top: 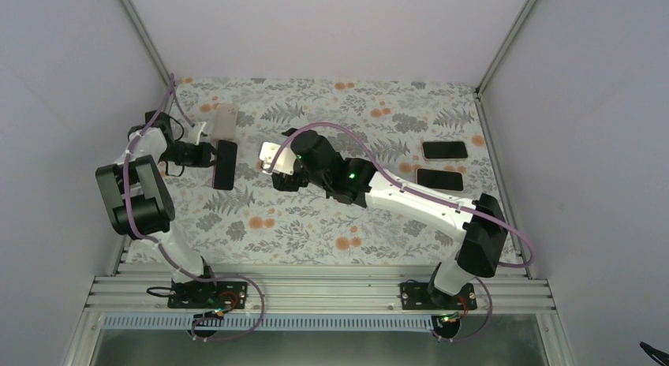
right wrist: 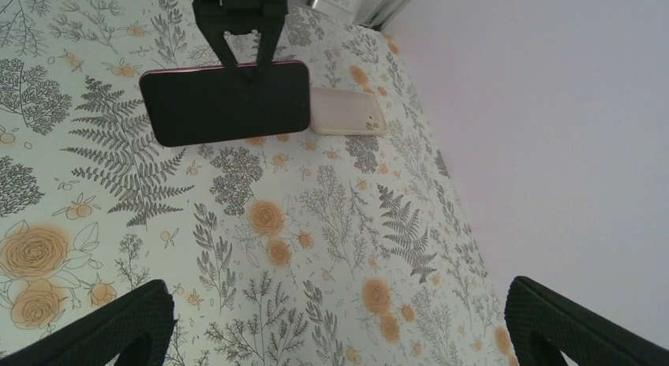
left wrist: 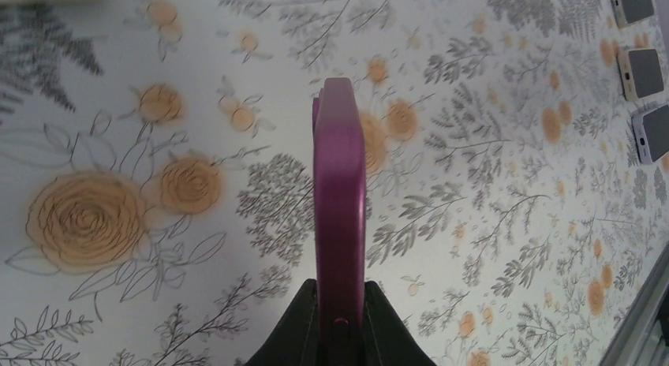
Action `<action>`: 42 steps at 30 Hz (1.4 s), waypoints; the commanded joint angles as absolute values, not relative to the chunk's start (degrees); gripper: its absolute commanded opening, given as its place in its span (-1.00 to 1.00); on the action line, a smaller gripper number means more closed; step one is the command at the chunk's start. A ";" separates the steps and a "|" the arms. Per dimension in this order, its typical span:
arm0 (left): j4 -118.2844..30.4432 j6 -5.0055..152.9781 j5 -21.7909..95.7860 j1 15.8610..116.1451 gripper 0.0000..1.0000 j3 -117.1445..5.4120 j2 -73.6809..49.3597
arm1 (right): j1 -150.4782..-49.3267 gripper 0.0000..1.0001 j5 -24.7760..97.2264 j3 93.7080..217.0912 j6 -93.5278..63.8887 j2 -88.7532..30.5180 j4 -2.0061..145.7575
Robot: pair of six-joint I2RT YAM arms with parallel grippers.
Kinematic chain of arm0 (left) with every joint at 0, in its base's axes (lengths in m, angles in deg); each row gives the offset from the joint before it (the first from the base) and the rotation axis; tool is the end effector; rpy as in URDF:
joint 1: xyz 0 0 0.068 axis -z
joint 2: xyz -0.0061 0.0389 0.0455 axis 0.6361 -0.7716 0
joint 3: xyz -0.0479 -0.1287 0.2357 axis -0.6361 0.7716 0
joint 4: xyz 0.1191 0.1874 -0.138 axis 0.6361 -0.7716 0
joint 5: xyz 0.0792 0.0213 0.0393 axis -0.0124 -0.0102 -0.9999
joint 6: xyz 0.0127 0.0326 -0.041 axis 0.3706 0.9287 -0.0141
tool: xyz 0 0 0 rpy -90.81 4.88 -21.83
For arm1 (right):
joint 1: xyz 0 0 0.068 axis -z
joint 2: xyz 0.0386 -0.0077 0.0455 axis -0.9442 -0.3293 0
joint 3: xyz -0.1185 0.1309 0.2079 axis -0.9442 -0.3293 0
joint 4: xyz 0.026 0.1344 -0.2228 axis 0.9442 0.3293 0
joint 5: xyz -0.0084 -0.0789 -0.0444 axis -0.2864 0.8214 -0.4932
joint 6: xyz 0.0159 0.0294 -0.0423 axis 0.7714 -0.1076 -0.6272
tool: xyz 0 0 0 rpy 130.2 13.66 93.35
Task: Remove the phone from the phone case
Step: Place the phone at the center of the board.
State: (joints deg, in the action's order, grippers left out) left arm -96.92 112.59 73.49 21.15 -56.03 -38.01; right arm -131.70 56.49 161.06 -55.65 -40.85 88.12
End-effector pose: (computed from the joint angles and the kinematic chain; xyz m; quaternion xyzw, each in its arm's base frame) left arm 0.3235 0.0809 0.2088 0.1034 0.9159 -0.3182 0.2219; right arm 0.1918 0.3290 0.3353 -0.5909 0.6185 0.0267 0.5172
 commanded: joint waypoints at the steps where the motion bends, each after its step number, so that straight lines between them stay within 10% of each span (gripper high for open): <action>1: -97.86 117.27 77.09 19.13 -0.95 -58.35 -41.65 | -131.15 0.99 56.97 163.31 -55.44 -39.52 88.56; 25: -101.25 120.80 78.58 14.88 -0.91 -72.58 -63.98 | -130.72 0.99 59.38 162.93 -56.20 -40.54 87.79; 42: -98.44 117.80 69.69 14.63 -0.50 -77.07 -68.39 | -130.59 0.99 60.10 162.87 -56.12 -41.18 87.45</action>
